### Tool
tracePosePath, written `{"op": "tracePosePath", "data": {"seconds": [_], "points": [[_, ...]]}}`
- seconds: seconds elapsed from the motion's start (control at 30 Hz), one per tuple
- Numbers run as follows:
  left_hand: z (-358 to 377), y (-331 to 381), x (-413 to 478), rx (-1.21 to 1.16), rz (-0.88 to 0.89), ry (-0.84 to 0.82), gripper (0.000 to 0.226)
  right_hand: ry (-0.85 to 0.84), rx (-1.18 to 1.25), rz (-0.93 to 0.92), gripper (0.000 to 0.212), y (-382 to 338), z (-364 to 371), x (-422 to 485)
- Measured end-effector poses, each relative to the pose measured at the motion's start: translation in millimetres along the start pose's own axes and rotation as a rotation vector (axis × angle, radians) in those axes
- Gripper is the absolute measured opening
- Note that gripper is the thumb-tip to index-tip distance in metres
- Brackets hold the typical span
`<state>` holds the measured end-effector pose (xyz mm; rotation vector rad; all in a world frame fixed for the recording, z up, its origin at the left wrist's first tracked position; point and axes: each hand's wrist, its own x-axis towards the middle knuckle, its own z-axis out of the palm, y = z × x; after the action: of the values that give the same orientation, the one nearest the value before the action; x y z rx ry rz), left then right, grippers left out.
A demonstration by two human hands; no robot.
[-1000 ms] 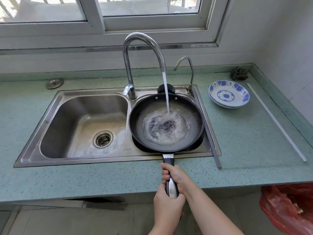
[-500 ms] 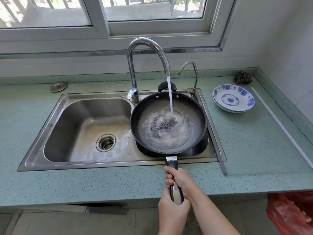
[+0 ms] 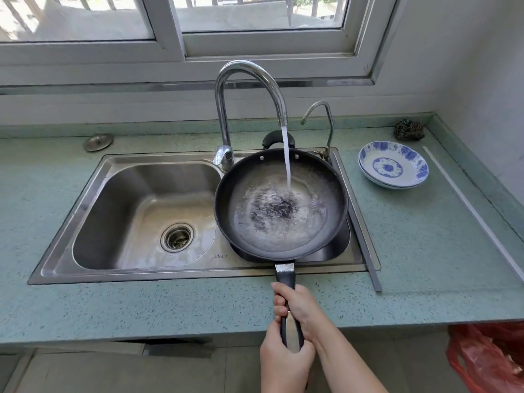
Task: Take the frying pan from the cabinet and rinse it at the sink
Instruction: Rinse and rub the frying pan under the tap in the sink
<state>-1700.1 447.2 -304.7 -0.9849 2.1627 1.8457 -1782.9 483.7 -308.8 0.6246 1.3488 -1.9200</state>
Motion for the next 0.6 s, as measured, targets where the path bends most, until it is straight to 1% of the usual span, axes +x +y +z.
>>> {"op": "tracePosePath", "data": {"seconds": [0.1, 0.2, 0.3, 0.47, 0.6], "points": [[2.3, 12.2, 1.9, -0.048, 0.002, -0.041, 0.032, 0.004, -0.002, -0.014, 0.037, -10.3, -0.1, 1.8], [5.3, 20.1, -1.5, -0.073, -0.008, -0.089, 0.032, 0.04, -0.006, -0.023, 0.036, -13.8, -6.0, 0.5], [10.0, 24.1, -6.2, -0.071, -0.015, -0.115, 0.036, 0.076, -0.006, -0.036, 0.035, -13.0, -14.9, -2.6], [14.7, 24.9, -13.0, -0.087, -0.055, -0.111, 0.036, 0.097, -0.006, -0.036, 0.036, -11.2, -24.0, -7.8], [12.0, 24.6, -15.7, -0.076, -0.062, -0.104, 0.035, 0.066, 0.006, -0.021, 0.037, -6.7, -23.4, -9.0]]}}
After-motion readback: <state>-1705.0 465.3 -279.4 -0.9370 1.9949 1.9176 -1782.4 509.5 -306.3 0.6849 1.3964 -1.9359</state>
